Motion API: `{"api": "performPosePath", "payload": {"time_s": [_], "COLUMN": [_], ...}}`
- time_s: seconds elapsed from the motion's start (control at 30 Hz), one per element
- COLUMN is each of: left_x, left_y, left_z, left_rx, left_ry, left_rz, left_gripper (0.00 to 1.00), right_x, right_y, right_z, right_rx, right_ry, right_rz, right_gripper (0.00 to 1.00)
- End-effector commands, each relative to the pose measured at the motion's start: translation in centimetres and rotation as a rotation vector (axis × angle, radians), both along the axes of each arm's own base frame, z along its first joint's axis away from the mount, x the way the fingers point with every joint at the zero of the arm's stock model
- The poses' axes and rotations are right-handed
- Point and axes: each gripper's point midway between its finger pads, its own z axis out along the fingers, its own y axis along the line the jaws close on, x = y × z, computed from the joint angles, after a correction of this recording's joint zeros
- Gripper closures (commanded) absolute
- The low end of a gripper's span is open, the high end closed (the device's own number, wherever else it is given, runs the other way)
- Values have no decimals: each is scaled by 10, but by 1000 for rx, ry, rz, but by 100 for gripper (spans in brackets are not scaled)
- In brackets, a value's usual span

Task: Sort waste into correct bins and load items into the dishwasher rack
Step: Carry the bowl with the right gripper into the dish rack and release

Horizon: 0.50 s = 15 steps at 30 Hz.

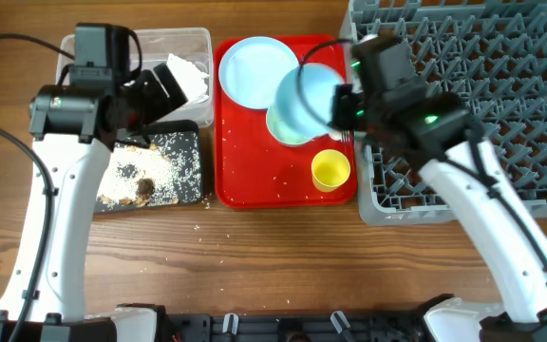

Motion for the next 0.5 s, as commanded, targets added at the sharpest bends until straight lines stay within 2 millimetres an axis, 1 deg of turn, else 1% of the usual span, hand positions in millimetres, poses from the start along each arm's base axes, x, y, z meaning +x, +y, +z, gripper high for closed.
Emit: {"api": "performPosePath", "payload": {"time_s": [0.0,0.03,0.1,0.17,0.23,0.27,0.37,0.47], "left_x": [0,0,0,0,1,0,0,0], "left_y": [4,4,4,4,4,4,4,4], "left_z": [-1,-1,-1,-1,-1,-1,-1,-1], "left_rx": [19,19,19,19,19,19,19,19], "left_ry": [1,1,1,1,0,1,1,1], "left_rz": [-1,-1,-1,-1,-1,-1,-1,-1], "left_gripper": [0,0,0,0,0,0,0,0], "right_x": [19,24,32,40,52,57,80,114], "right_y": [-50,-70,-102,-124,-147,-156,-169,-171], "right_z": [20,27,39,46,52,51,40,19], "right_rx": [-53,-88,-157,-227,-346,-410,-576,-721], "right_ry": [-70,-98,-152,-203,-262,-278,-295,-304], "right_rz": [-161,-225,-333,-419,-522,-562,-591,-564], "right_gripper": [96,96,96,96,96,96,96,96]}}
